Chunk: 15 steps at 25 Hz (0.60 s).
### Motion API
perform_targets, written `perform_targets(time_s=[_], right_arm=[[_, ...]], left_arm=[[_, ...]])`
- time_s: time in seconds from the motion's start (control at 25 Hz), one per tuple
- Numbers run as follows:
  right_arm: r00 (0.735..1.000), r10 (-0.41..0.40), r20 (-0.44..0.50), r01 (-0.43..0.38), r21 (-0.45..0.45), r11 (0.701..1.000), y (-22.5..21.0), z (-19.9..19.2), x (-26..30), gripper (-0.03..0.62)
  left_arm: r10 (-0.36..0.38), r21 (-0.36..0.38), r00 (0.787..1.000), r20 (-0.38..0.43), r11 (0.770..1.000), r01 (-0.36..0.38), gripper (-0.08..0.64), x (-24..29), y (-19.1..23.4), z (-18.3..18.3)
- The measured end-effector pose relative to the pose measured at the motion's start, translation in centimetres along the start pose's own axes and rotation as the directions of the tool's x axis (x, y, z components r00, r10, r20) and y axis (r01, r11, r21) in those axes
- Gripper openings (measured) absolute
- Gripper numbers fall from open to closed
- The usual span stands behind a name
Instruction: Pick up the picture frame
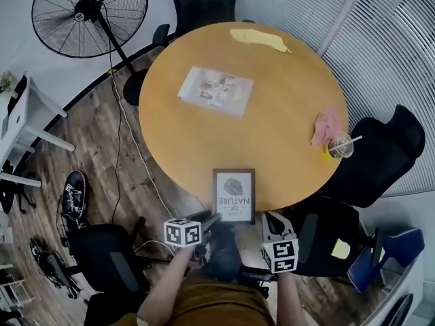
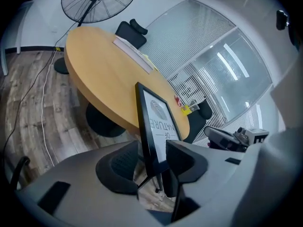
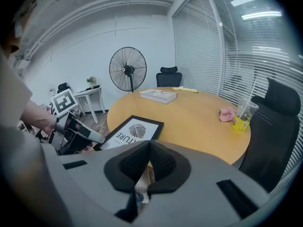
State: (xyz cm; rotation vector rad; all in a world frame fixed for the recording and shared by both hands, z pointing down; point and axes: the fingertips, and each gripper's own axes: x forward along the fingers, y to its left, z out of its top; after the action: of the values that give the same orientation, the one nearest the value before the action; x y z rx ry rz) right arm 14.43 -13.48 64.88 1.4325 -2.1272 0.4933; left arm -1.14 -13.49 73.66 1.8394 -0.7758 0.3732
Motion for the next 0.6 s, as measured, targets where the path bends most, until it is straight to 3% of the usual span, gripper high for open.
perform_targets(time_s=[0.6], right_arm=[[0.999, -0.002, -0.047, 0.003, 0.029, 1.000, -1.9, -0.3, 1.9, 0.012]], left_arm=[[-0.113, -0.109, 0.990, -0.086, 0.989, 0.104, 0.207, 3.0, -0.5, -0.5]])
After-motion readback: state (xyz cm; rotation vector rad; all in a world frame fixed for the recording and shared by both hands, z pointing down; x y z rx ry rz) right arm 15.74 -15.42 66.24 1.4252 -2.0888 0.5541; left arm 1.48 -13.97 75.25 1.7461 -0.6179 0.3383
